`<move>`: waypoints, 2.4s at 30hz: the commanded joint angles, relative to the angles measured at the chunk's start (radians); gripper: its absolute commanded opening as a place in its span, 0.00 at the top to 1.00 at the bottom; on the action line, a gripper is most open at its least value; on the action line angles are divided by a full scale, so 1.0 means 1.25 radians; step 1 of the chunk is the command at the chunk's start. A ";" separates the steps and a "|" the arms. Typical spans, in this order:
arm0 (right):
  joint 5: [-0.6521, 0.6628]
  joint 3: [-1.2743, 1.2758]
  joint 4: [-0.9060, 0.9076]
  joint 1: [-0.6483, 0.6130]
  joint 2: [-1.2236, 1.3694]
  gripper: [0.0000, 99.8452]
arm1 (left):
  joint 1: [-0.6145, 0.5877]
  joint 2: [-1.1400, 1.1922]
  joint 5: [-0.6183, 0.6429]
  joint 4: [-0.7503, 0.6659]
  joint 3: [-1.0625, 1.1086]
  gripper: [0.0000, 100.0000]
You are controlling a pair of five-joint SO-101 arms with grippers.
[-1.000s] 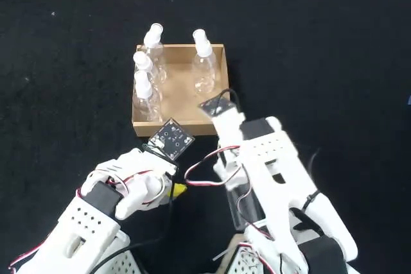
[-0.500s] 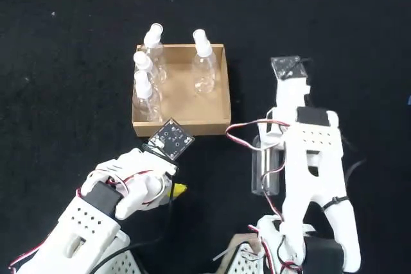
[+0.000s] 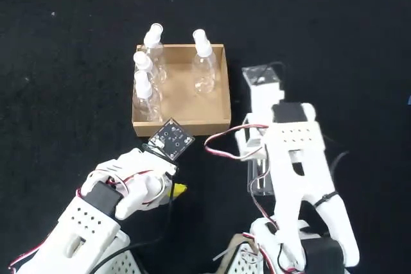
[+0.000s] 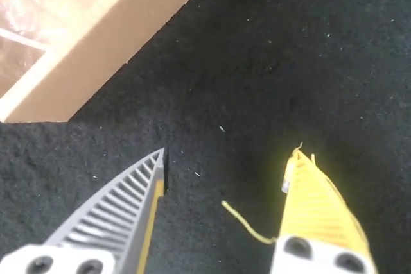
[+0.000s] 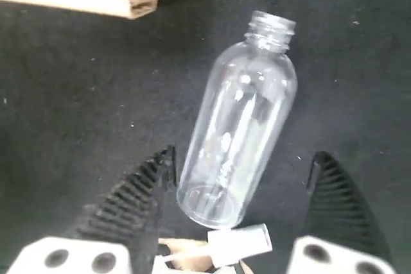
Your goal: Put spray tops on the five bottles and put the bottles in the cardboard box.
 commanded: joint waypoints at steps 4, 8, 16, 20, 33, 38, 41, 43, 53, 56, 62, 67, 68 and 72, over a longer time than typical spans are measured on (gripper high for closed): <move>-0.006 0.164 -0.212 0.069 -0.023 0.71 | -0.003 -0.012 -0.005 -0.016 -0.012 0.72; -0.006 0.247 -0.313 0.079 -0.023 0.71 | -0.003 -0.012 -0.005 -0.016 -0.012 0.72; 0.001 0.250 -0.339 0.083 -0.029 0.88 | -0.003 -0.012 -0.005 -0.016 -0.012 0.72; 0.125 0.179 -0.285 0.113 -0.021 0.94 | -0.003 -0.012 -0.005 -0.016 -0.012 0.72; 0.709 0.024 -0.205 0.517 0.052 0.87 | -0.004 -0.012 -0.005 -0.015 -0.012 0.72; 0.752 0.017 -0.239 0.680 0.152 0.87 | -0.004 -0.012 -0.005 -0.015 -0.012 0.72; 0.757 -0.025 -0.220 0.775 0.201 0.83 | -0.004 -0.012 -0.005 -0.015 -0.012 0.72; 0.759 -0.062 -0.174 0.811 0.223 0.75 | -0.004 -0.012 -0.005 -0.016 -0.012 0.72; 0.787 -0.233 0.025 0.803 0.245 0.70 | -0.004 -0.012 -0.005 -0.016 -0.012 0.72; 0.759 -0.238 0.038 0.771 0.245 0.70 | -0.004 -0.012 -0.006 -0.016 -0.012 0.72; 0.647 -0.218 -0.018 0.759 0.258 0.70 | -0.004 -0.012 -0.006 -0.016 -0.010 0.72; 0.647 -0.212 -0.061 0.765 0.337 0.70 | -0.004 -0.012 -0.006 -0.016 -0.010 0.72; 0.647 -0.206 -0.072 0.765 0.363 0.70 | -0.004 -0.012 -0.006 -0.016 -0.010 0.72; 0.643 -0.219 -0.085 0.763 0.428 0.70 | -0.004 -0.012 -0.006 -0.016 -0.010 0.72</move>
